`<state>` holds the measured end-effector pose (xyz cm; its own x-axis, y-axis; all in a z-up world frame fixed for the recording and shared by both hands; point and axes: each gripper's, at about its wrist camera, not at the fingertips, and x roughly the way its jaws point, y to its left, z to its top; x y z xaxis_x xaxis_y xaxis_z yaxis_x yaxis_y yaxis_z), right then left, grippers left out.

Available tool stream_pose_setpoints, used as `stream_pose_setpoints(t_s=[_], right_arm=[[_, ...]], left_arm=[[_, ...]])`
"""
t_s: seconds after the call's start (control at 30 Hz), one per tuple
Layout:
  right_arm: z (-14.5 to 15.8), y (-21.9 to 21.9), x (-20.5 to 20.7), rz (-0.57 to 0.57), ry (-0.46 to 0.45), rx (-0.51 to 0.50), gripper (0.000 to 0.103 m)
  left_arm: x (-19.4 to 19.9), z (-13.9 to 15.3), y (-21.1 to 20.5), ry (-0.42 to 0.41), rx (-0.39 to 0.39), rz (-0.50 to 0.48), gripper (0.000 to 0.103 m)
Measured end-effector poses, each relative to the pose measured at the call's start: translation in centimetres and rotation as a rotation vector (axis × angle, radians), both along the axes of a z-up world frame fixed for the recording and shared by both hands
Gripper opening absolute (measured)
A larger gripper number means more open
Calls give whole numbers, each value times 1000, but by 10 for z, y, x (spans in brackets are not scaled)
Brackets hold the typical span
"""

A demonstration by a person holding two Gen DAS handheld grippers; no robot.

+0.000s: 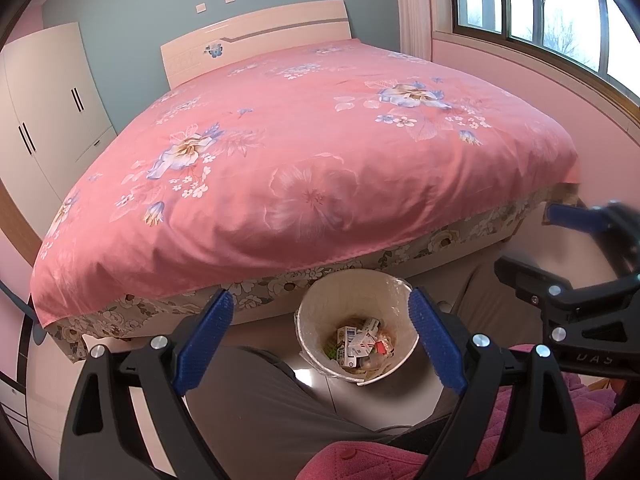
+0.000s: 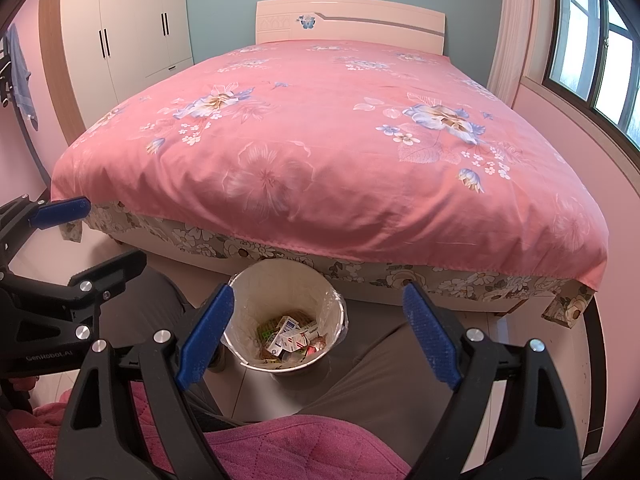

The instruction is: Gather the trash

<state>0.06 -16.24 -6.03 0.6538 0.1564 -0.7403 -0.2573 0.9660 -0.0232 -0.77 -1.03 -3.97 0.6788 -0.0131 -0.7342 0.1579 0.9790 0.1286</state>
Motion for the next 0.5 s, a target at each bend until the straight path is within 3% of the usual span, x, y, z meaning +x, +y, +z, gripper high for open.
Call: stream_pose_setpoints(t_s=[0.5], right_arm=[[2, 3, 1, -1, 2, 3, 85]], left_arm=[[1, 3, -3, 2, -18, -12, 91]])
